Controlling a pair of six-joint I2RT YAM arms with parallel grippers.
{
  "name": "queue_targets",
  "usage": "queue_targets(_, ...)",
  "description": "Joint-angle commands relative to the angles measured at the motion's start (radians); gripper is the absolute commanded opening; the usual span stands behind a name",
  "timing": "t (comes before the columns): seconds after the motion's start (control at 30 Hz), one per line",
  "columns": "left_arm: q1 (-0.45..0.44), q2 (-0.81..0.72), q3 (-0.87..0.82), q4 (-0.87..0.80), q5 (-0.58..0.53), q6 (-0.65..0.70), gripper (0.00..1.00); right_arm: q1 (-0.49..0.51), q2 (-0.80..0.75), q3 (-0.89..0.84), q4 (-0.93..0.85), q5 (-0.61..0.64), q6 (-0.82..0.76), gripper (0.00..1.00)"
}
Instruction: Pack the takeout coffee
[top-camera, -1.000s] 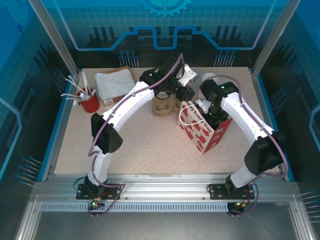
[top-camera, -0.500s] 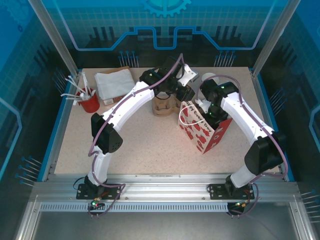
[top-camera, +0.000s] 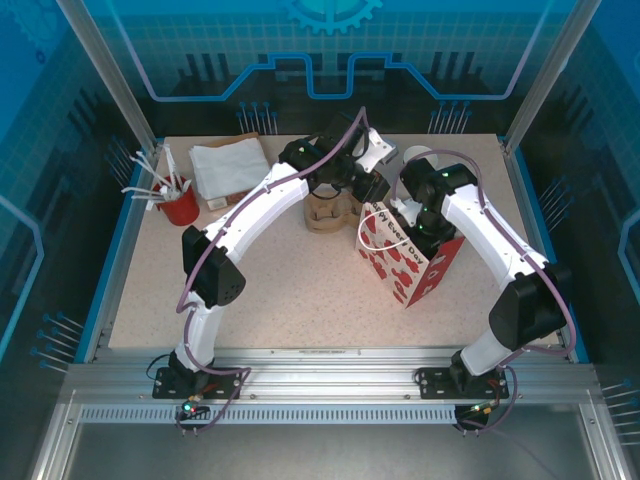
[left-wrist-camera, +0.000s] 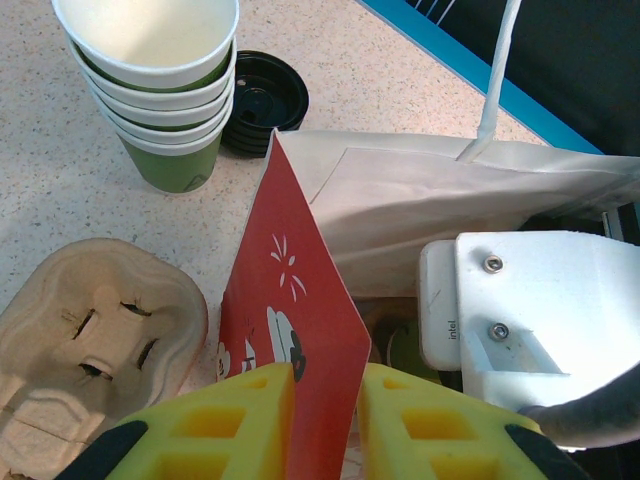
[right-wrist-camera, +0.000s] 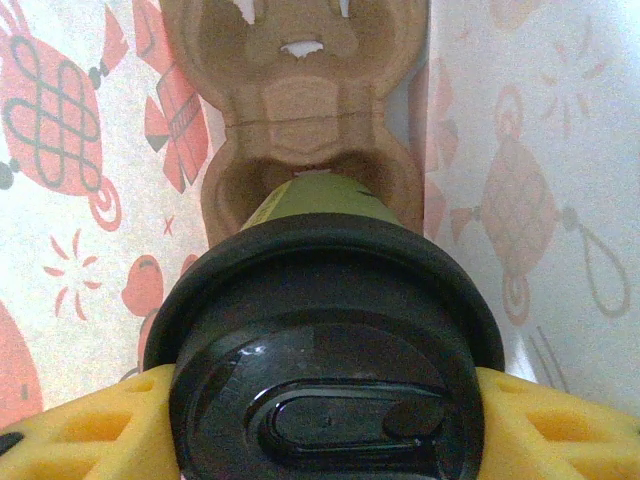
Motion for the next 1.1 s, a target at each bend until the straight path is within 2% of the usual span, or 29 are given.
queue_targets(0.0, -0.004, 0.001, 0.001, -0.008, 0.015, 0.011, 0.26, -0.018, -0.011, -0.005, -0.004, -0.012, -0.005, 0.43)
queue_targets(1.07, -0.003, 0.002, -0.004, -0.005, 0.018, 0.013, 0.26, -0.029, 0.057, -0.045, 0.036, 0.01, 0.006, 0.42)
